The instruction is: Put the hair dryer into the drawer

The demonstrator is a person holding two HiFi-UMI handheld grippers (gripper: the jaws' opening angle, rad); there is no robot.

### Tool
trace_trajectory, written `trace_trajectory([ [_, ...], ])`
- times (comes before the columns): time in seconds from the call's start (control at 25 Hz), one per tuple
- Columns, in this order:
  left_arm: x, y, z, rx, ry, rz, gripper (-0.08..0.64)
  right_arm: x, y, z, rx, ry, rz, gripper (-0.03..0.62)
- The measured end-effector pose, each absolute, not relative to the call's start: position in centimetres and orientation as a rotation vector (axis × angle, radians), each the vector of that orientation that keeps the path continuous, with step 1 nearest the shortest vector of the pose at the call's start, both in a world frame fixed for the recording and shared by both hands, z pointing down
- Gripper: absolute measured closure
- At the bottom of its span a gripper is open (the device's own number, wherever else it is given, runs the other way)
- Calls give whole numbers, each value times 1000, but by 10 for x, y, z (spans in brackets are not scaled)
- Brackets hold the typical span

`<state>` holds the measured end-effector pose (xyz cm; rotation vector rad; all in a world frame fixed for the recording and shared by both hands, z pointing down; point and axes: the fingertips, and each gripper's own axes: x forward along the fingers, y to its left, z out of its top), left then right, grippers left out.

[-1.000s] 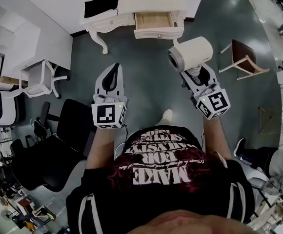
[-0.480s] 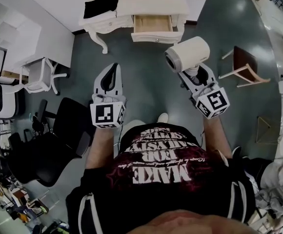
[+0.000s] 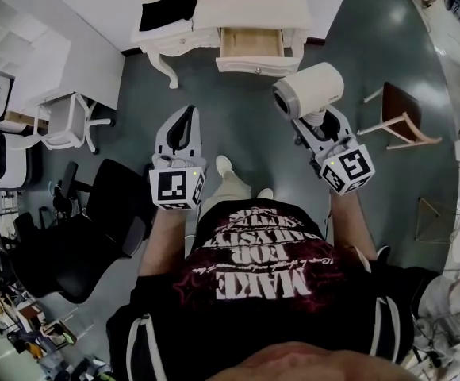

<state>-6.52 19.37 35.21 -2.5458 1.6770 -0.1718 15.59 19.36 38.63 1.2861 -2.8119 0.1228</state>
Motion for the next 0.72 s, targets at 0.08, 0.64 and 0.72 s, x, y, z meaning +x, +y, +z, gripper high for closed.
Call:
trace_trajectory([
  [0.08,-66,186,356,-2557,1672,-170,555,154,188,387,1289,-2811,116,359],
  [0.64,-67,86,345,-2629,1524,-97,555,128,118,373,1319,-2825,95,359],
  [0.72,-71,72,344,-2629,1529,-96,556,124,106,373,1322,-2811,83,359],
])
